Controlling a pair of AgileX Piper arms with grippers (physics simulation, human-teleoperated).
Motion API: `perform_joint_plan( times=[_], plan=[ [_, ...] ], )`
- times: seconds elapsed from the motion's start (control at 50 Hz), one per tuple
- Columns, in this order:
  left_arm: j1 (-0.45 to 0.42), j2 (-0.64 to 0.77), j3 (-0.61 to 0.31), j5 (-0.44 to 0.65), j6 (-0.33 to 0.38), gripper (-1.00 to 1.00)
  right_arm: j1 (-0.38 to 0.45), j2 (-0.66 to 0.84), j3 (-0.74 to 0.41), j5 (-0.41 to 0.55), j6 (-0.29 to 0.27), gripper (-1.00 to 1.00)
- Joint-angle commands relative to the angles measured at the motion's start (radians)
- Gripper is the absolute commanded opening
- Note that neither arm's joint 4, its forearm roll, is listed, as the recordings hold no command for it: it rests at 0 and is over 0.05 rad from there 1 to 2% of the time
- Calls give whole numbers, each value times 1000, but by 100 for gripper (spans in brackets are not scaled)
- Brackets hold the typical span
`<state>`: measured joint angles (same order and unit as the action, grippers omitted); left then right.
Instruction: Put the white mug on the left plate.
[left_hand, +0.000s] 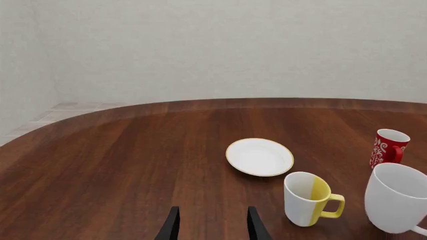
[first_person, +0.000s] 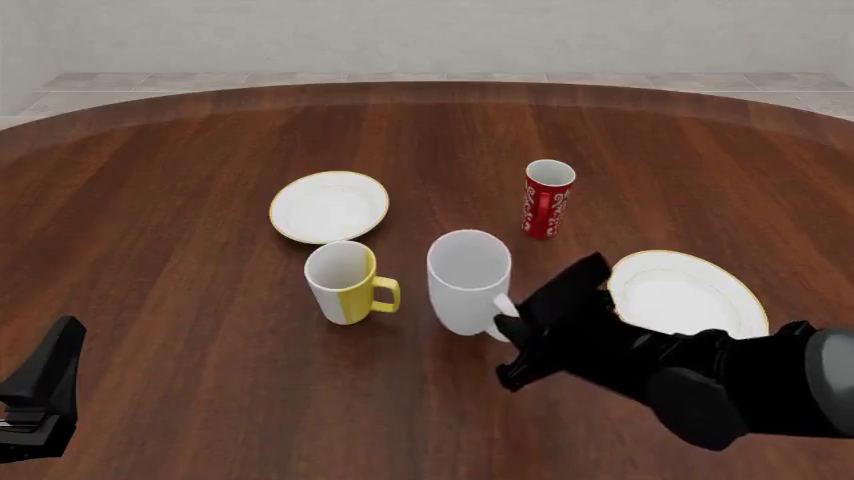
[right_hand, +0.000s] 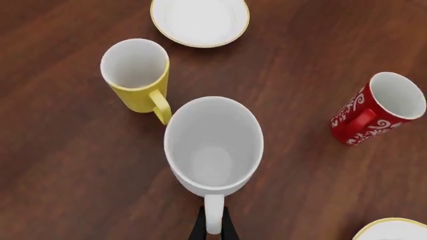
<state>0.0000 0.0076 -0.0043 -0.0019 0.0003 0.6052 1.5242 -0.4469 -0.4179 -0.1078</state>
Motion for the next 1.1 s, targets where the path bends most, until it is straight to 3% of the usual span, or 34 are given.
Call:
perform_joint_plan(
  times=[0.02,0.08,0.1,0.12,0.16,0.2,0.3,0.4,0.44,1.1],
  plan=[
    [0,0,0,0,0,100,-6,-80,-25,75,-4,-100],
    [0,0,0,0,0,100,-6,-104,-36,99,-1,-100],
    [0,0,0,0,0,100,31,-109,-57,124,76,-100],
    [0,0,0,0,0,100,44,-117,-68,139,111,-100],
    [0,0,0,0,0,100,36,-128,-78,155,94,-100],
    [0,0,0,0,0,100,51,-139,-96,181,128,-100],
    [0,0,0,0,0,100,33,-167,-121,215,85,-100],
    [0,0,0,0,0,100,38,-190,-161,263,90,-100],
    [0,0,0,0,0,100,27,-200,-168,271,64,-100],
    [0,0,0,0,0,100,37,-213,-374,423,29,-100]
  ],
)
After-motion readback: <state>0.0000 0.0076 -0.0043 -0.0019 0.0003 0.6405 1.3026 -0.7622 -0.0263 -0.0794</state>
